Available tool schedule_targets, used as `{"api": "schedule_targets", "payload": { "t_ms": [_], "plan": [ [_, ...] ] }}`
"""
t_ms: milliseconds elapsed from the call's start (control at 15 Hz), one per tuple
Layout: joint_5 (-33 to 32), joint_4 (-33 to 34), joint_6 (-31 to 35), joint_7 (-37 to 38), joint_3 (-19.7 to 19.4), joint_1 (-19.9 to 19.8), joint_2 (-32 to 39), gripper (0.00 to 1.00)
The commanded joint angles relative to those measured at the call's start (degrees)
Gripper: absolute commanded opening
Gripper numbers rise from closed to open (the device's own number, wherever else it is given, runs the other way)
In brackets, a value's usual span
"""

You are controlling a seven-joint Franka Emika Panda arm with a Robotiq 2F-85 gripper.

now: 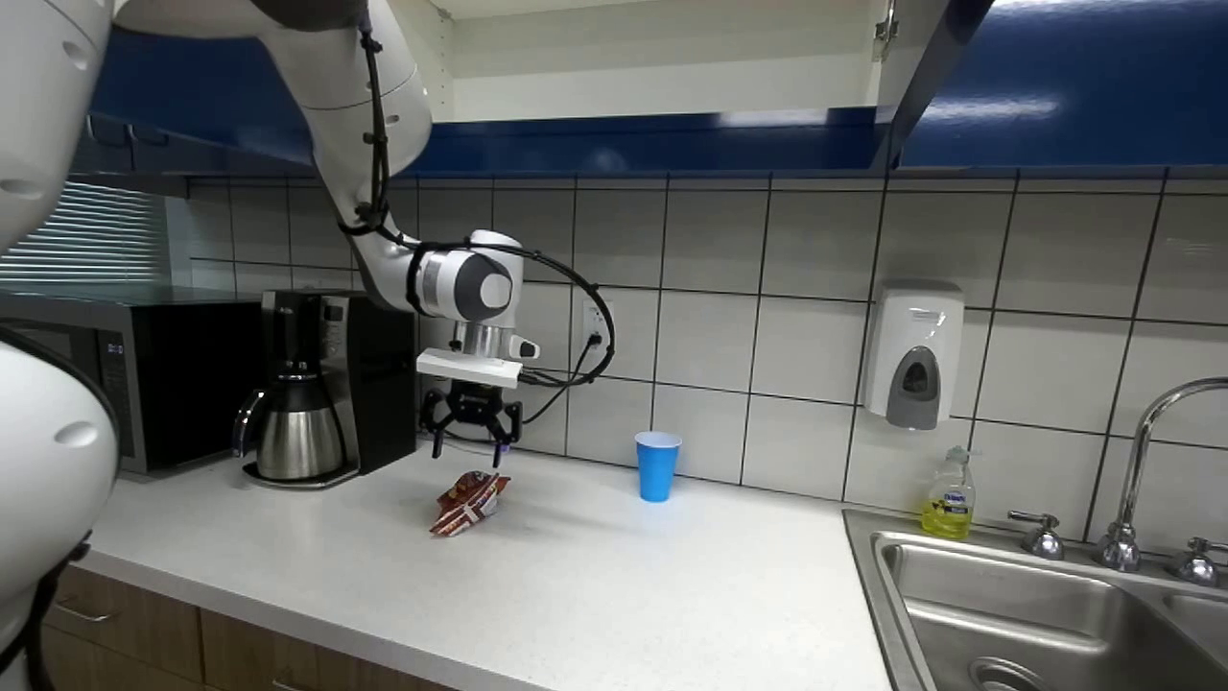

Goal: Put the packet in the cabinet

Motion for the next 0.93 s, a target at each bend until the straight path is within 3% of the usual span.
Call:
{"api": "schedule_targets", "payload": {
  "t_ms": [0,867],
  "plan": [
    [-3.4,2.9,1.5,2.9,0.9,0.1,2.3,1.0],
    [-9.0,8.0,1.9,7.4,1.2,2.8,8.1,1.0]
  ]
}}
